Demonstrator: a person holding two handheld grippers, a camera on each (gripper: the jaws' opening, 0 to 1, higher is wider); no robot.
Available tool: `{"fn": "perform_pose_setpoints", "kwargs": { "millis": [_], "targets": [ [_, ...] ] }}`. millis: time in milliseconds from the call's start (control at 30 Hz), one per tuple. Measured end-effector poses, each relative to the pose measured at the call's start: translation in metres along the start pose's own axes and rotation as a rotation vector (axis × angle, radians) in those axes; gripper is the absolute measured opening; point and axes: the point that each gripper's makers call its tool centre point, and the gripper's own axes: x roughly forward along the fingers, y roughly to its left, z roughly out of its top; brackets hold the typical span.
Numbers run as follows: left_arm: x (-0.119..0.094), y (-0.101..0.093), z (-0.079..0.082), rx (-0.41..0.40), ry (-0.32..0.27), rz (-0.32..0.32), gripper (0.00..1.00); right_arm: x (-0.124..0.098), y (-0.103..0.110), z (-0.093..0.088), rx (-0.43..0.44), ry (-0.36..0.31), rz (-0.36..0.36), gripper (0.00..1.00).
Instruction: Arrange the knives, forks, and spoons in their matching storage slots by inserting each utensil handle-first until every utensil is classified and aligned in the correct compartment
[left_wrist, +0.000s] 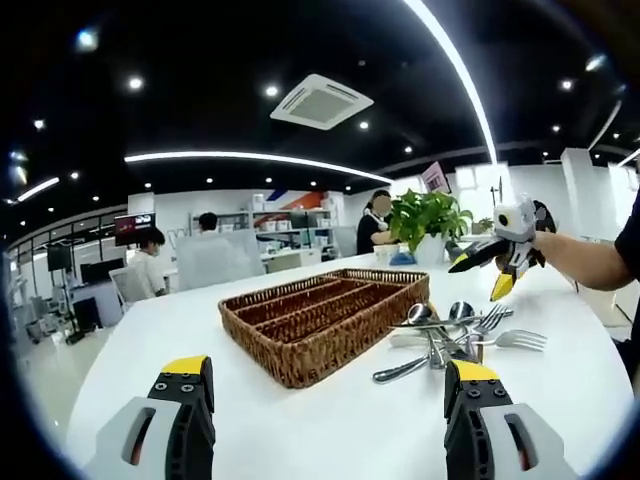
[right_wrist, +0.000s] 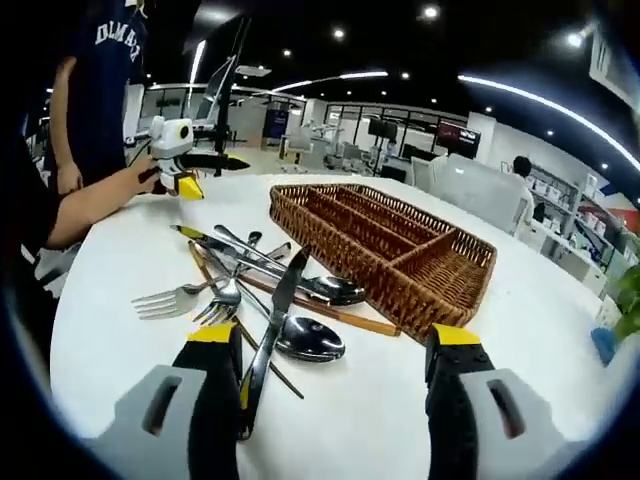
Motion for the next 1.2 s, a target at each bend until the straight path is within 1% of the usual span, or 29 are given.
{"fn": "perform_pose_setpoints", "kwargs": {
  "millis": [100,167,200,267,333,400,500,533,600,633,667,700,767,800,833,900,933,967,1000,1100,1200],
  "targets": [
    [0.0,0.001,0.0,-0.001,-0.003,-0.001,1.0,0.003,0.003,-0.001,0.003,0.013,0.012,0.74],
    [-0.001,0.001,-0.001,-0.001,-0.002,-0.001,1.0,0.005,-0.003,-0.004,-0.021,0.041,0.012,0.71],
    [-0.001,0.001,-0.001,0.0,-0.001,-0.001,1.0,0.005,-0.004,-0.004,-0.023,0.044,0.013,0.7],
    [-0.001,0.001,-0.001,0.003,0.0,-0.002,1.0,0.004,-0.004,-0.002,-0.013,0.051,0.026,0.7],
    [-0.001,0.0,-0.001,0.003,0.001,-0.003,1.0,0.003,-0.002,-0.001,-0.006,0.056,0.035,0.7],
    [-0.001,-0.001,-0.001,0.004,0.001,-0.006,1.0,0.004,0.002,-0.001,-0.023,0.065,0.058,0.68],
    [-0.002,-0.001,-0.001,0.004,0.0,-0.008,1.0,0.01,0.009,-0.001,-0.024,0.078,0.083,0.7],
    [-0.002,-0.001,-0.001,0.004,0.0,-0.009,1.0,0.01,0.011,-0.001,-0.034,0.086,0.086,0.68],
    [-0.002,-0.002,-0.002,0.001,0.002,-0.01,1.0,0.012,0.009,-0.001,-0.065,0.101,0.083,0.65],
    [-0.002,-0.001,-0.002,0.0,0.004,-0.01,1.0,0.013,0.008,0.0,-0.058,0.103,0.085,0.65],
    [-0.002,-0.001,-0.002,-0.002,0.005,-0.011,1.0,0.013,0.011,0.001,-0.011,0.109,0.103,0.66],
    [-0.002,-0.002,-0.003,-0.005,0.007,-0.013,1.0,0.013,0.01,0.001,-0.001,0.118,0.11,0.66],
    [-0.001,-0.003,-0.004,-0.005,0.012,-0.018,1.0,0.016,0.007,0.0,-0.012,0.146,0.114,0.61],
    [-0.001,-0.004,-0.004,-0.001,0.014,-0.018,1.0,0.018,0.006,-0.002,-0.012,0.166,0.115,0.56],
    [-0.001,-0.004,-0.004,0.0,0.014,-0.019,1.0,0.019,0.005,-0.005,-0.014,0.185,0.114,0.54],
    [-0.001,-0.004,-0.004,0.002,0.013,-0.019,1.0,0.021,0.006,-0.007,-0.007,0.191,0.121,0.58],
    [-0.001,-0.003,-0.003,0.002,0.012,-0.018,1.0,0.021,0.009,-0.008,0.015,0.198,0.137,0.59],
    [-0.001,-0.002,-0.003,0.005,0.011,-0.016,1.0,0.022,0.016,-0.007,0.03,0.199,0.166,0.55],
    [-0.001,-0.002,-0.003,0.005,0.01,-0.015,1.0,0.022,0.017,-0.006,0.027,0.197,0.17,0.53],
    [-0.001,-0.002,-0.001,-0.001,0.002,-0.018,1.0,0.025,0.02,-0.006,0.023,0.211,0.172,0.5],
    [-0.001,-0.003,-0.001,0.006,0.005,-0.018,1.0,0.025,0.023,-0.006,0.037,0.22,0.184,0.4]
  ]
}}
